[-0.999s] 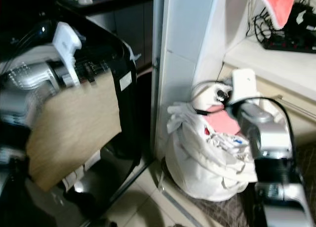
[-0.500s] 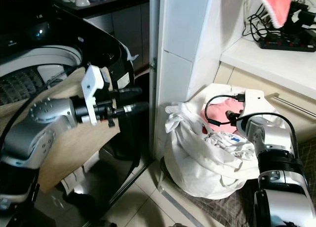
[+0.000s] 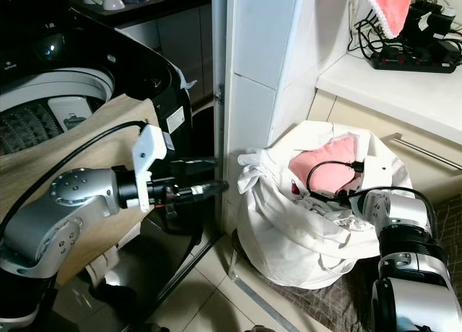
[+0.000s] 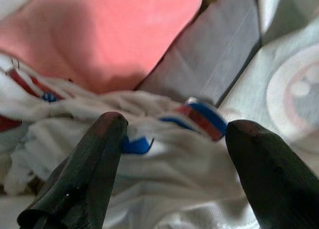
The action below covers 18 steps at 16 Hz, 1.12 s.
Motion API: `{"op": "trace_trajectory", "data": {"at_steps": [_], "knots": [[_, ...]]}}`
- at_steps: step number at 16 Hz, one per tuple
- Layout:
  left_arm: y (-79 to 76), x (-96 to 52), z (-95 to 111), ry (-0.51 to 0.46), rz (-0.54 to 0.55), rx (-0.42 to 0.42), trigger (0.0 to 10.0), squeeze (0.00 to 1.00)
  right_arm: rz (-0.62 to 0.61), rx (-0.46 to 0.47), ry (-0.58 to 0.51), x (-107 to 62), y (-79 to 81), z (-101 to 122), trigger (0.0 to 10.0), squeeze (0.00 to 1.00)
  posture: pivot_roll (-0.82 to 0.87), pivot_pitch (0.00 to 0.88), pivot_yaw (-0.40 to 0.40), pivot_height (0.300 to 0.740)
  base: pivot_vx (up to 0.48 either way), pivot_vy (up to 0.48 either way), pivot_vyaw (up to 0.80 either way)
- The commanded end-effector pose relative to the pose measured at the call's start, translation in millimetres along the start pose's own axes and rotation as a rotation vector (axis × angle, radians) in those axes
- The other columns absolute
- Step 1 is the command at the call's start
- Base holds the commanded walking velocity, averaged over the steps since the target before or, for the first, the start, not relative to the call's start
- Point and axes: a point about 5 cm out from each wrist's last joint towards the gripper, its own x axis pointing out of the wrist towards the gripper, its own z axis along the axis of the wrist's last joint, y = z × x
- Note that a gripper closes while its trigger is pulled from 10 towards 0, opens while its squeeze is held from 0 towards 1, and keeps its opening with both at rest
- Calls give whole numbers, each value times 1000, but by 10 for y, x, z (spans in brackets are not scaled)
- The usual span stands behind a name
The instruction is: Clothes washing
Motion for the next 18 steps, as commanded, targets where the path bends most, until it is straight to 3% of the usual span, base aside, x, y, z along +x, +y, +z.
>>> {"op": "trace_trajectory", "data": {"at_steps": [1,5,6,8,9,18], "knots": [[-27,7,-8,16,-2,5,10000,0,39,14,36,5,43,-24,10000,0,-110,2,6,740,0,0,0],[-52,12,-19,35,-8,6,10000,0,82,42,101,29,108,-123,10000,0,-107,0,3,740,0,0,0],[-67,3,-30,44,-15,3,10000,0,78,50,111,33,99,-141,8157,0,-107,0,3,740,0,0,0],[-82,-7,-48,55,-22,1,10000,0,70,51,125,38,76,-174,1059,0,-105,0,-1,740,0,0,0],[-85,-5,-51,57,-23,-2,10000,0,68,53,133,41,64,-191,0,0,-105,0,-1,740,0,0,0],[-62,-4,-54,77,-19,6,10000,0,74,57,119,25,48,-145,0,0,-106,0,4,740,0,0,0]]}}
